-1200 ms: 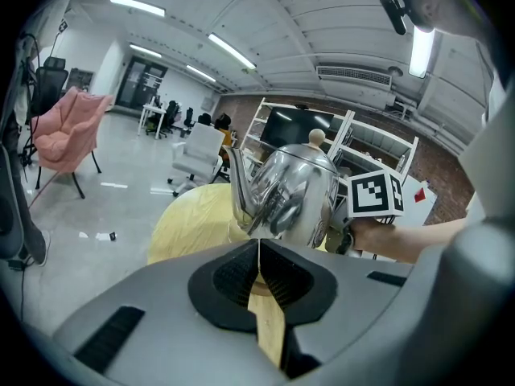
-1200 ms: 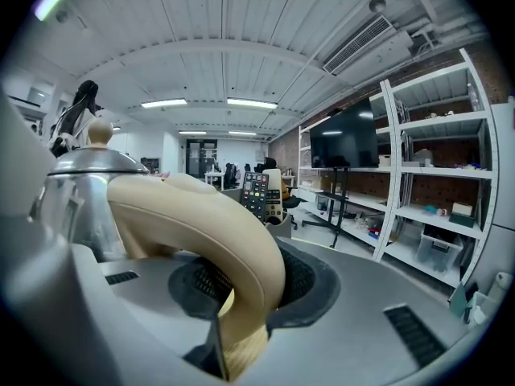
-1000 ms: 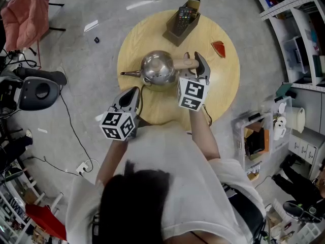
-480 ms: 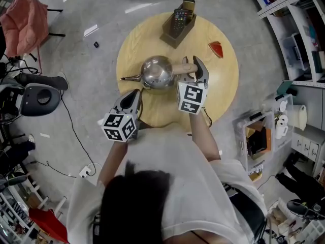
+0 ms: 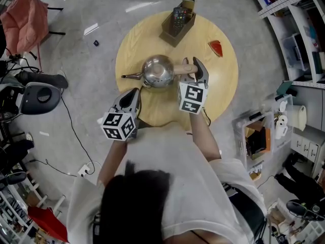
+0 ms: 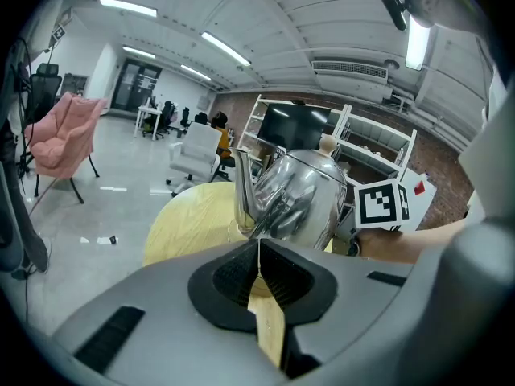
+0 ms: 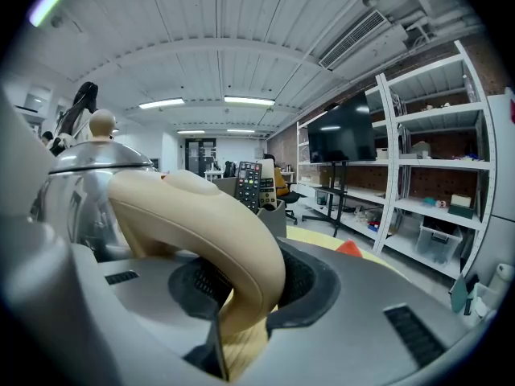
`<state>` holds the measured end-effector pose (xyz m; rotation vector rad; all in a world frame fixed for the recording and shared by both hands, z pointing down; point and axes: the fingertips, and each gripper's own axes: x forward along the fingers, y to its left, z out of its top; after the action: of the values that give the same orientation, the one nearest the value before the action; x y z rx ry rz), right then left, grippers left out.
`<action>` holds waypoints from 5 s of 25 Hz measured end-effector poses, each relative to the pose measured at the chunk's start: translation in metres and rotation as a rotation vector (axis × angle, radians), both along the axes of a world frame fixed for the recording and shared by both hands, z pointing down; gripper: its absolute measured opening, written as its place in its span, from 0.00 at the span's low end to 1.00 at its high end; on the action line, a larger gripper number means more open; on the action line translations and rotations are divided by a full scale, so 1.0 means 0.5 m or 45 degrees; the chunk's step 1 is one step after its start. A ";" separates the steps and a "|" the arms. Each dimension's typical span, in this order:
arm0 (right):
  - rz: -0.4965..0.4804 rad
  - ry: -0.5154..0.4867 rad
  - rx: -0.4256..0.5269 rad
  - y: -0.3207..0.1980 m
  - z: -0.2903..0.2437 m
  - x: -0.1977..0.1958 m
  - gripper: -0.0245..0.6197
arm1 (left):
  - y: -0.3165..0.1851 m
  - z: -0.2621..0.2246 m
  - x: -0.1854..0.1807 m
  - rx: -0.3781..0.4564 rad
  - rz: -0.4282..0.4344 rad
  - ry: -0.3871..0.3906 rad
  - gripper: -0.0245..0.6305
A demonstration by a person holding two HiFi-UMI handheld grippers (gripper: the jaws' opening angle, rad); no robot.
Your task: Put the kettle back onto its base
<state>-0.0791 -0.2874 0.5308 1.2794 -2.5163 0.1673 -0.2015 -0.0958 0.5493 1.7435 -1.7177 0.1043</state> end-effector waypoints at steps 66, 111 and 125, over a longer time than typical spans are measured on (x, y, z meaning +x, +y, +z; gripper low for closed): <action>-0.015 -0.054 -0.210 0.127 0.039 0.103 0.42 | 0.000 -0.009 0.044 0.063 0.041 0.054 0.08; -0.082 -0.093 -0.148 0.442 -0.096 0.182 0.10 | 0.132 -0.154 0.278 0.318 0.293 -0.020 0.08; -0.123 -0.038 -0.100 0.476 -0.106 0.187 0.08 | 0.142 -0.161 0.309 0.317 0.273 -0.062 0.08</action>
<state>0.0143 -0.0496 0.4778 1.1314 -2.5630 0.2629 -0.0468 -0.0249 0.4690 2.1223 -1.6283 0.0284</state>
